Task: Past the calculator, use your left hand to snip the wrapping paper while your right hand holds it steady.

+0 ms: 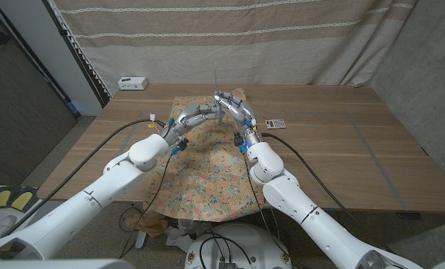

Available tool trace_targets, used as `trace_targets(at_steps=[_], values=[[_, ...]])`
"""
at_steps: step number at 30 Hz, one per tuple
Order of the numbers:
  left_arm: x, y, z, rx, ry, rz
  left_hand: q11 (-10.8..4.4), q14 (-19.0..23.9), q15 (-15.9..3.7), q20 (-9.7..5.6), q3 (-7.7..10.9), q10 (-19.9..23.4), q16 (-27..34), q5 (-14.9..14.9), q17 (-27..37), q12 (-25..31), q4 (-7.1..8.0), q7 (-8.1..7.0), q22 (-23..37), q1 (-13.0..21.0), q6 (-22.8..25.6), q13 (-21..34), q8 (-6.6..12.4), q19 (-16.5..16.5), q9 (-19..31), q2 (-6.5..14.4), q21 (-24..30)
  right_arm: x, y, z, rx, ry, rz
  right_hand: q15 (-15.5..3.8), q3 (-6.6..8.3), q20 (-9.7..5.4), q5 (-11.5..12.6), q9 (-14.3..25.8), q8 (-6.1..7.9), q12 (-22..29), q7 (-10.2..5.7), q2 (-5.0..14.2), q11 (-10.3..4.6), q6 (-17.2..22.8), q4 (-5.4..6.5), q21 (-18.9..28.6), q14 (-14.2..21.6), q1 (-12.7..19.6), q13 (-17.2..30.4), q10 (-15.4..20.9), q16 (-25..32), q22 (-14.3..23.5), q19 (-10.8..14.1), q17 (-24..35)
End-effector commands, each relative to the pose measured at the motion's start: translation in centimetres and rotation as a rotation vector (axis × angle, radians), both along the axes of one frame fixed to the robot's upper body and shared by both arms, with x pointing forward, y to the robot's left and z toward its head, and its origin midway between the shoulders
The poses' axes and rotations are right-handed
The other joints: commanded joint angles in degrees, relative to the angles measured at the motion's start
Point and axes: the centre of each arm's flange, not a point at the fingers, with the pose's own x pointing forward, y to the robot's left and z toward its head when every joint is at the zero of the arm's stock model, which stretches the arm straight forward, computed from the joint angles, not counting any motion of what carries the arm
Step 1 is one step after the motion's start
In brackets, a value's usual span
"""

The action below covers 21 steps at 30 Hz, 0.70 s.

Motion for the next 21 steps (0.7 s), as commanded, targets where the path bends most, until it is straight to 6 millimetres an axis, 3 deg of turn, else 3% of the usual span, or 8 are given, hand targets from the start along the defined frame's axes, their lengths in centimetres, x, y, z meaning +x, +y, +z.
trace_targets(at_steps=[1,12,21], values=[[0.5,-0.3,-0.6,-0.010,0.009,-0.018,0.47,-0.7,-5.97,-3.09,0.77,-1.0,0.0,-0.1,0.4,-0.3,0.66,0.36,0.2,0.4,0.4,0.1,-0.51,-0.1,-0.1,1.1,0.2,0.0,0.1,0.1,0.057,0.016,0.015,-10.40,-0.05,0.66,0.5,0.1,0.43,0.3,-7.50,1.53,-7.80,8.4,0.02,0.3,0.6,1.2,0.2,8.9,0.1,0.0,0.2,0.1],[0.7,-1.0,-1.0,-0.030,0.011,-0.027,1.07,-1.3,-5.80,-2.99,1.78,-2.2,0.0,-0.5,0.6,-0.2,1.70,-0.55,0.2,0.1,-0.3,-0.2,-1.86,-0.3,-0.5,3.9,0.3,0.0,1.3,0.2,0.061,0.024,0.064,-10.48,-0.02,0.46,0.6,0.1,0.39,0.2,-7.33,1.48,-7.75,8.4,-0.13,0.3,0.6,1.4,0.1,9.0,0.1,0.1,0.2,0.0],[0.7,-1.3,-1.3,-0.040,0.013,-0.037,0.87,-0.7,-6.27,-3.27,1.52,-1.5,0.2,-0.8,0.4,0.3,1.30,-1.08,0.2,0.1,0.8,-0.3,-2.02,0.3,-0.6,3.1,0.4,0.0,1.7,0.1,0.055,0.034,0.078,-10.47,-0.02,0.26,0.7,0.1,0.32,0.1,-7.25,1.50,-7.72,8.3,-0.18,0.2,0.6,1.5,0.1,9.0,0.1,0.1,0.0,0.0]])
